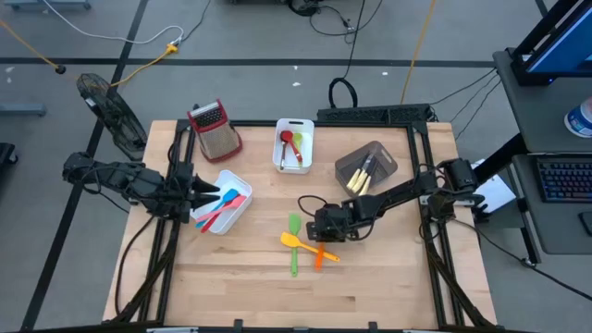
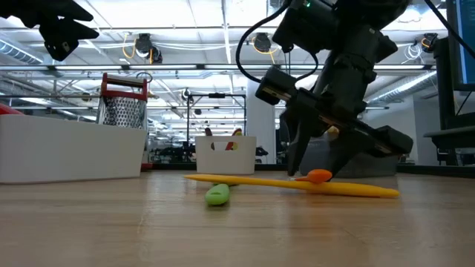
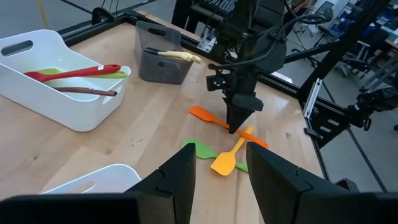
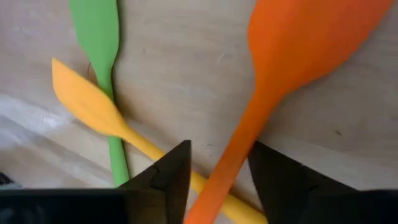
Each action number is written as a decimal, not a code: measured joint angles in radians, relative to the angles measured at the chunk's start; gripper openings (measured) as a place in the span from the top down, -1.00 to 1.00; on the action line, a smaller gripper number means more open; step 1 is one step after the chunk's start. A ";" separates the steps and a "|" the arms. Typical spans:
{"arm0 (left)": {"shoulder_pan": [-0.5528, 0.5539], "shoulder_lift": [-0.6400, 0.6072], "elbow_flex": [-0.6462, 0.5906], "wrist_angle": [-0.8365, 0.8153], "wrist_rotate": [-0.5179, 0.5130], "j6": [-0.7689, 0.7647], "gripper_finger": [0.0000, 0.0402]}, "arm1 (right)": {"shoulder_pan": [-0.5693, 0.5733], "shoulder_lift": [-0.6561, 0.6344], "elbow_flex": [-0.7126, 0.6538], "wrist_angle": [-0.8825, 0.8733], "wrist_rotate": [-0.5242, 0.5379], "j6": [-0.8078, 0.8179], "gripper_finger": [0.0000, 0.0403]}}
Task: Pick & Place Kitchen Items
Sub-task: Put the orange spatula into the bottom white bin, then put the yellow spatula into the bottom white bin
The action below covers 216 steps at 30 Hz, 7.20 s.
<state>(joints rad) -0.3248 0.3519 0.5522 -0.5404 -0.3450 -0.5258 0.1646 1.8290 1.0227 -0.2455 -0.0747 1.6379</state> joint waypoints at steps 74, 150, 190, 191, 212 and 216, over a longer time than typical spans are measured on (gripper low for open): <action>0.080 0.932 0.113 1.151 0.117 -0.426 0.24 | -0.099 -0.284 -0.004 0.825 0.064 -0.533 0.96; 0.241 0.700 0.460 -0.797 0.547 -0.818 0.94 | -0.139 -0.280 -0.003 0.532 -0.343 -0.891 0.42; 0.606 1.116 0.459 -1.034 0.687 -0.079 0.67 | -0.139 -0.280 -0.004 0.533 -0.338 -0.892 0.43; 0.606 1.116 0.459 -1.032 0.680 -0.078 0.63 | -0.139 -0.280 -0.004 0.533 -0.338 -0.892 0.43; 0.601 0.934 0.496 -1.006 0.607 -0.145 0.19 | -0.125 -0.280 -0.004 0.521 -0.398 -1.093 0.46; 0.581 0.827 0.528 -0.899 0.551 -0.177 0.19 | -0.100 -0.280 -0.004 0.529 -0.398 -1.218 0.49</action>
<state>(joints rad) 0.2560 1.1789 1.0799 -1.4395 0.2063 -0.7024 0.0643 1.5490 1.0191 0.2835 -0.4729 0.4198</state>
